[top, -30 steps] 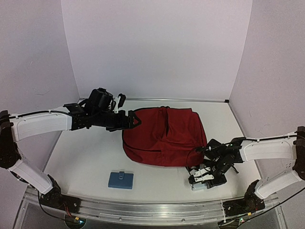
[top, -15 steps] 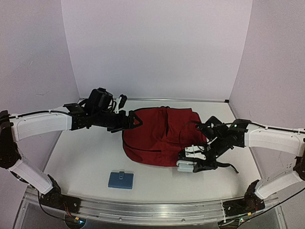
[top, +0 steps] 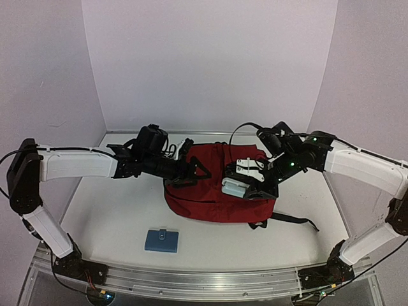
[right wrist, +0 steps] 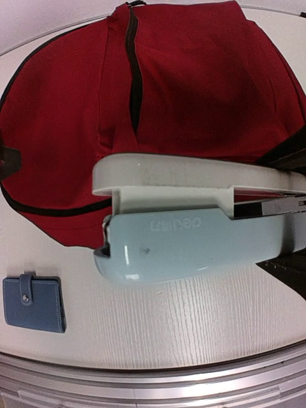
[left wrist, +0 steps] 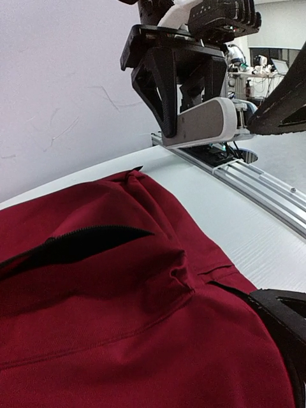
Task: Pack the student bag
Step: Pick up the stationery from the center of the board.
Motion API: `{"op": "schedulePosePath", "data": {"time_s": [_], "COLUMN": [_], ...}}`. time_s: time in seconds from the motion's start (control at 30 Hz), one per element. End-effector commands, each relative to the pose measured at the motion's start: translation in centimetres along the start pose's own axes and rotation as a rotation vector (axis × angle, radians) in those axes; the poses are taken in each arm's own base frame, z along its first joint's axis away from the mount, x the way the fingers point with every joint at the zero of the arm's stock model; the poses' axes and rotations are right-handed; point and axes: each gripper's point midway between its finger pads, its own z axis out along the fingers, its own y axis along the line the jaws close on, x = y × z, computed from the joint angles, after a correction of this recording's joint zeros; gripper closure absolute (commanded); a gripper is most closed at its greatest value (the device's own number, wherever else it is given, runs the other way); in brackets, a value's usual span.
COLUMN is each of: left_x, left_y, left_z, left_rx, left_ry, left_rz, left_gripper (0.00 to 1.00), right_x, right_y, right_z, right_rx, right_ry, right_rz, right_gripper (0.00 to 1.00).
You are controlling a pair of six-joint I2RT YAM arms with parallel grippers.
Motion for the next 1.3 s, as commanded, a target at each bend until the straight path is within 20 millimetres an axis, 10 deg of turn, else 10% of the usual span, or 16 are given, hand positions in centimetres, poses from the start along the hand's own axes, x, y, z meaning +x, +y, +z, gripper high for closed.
{"op": "schedulePosePath", "data": {"time_s": [0.0,1.03,1.27], "left_x": [-1.7,0.5,0.4], "left_y": [-4.8,-6.4,-6.2], "left_z": [0.7,3.5,3.1], "left_rx": [0.163,0.369,0.372], "left_ry": [-0.006,0.082,0.066], "left_rz": [0.062,0.005,-0.008], "left_gripper": [0.18,0.61,0.82], "right_x": [-1.7,-4.7,-5.5], "right_y": [-1.4,-3.6,-4.3], "right_z": [-0.3,0.2,0.2], "right_rx": [0.049,0.158,0.182], "right_ry": [-0.003,0.014,0.006], "right_rz": [-0.006,-0.079,-0.054], "right_gripper": [0.66,0.63,0.47]}}
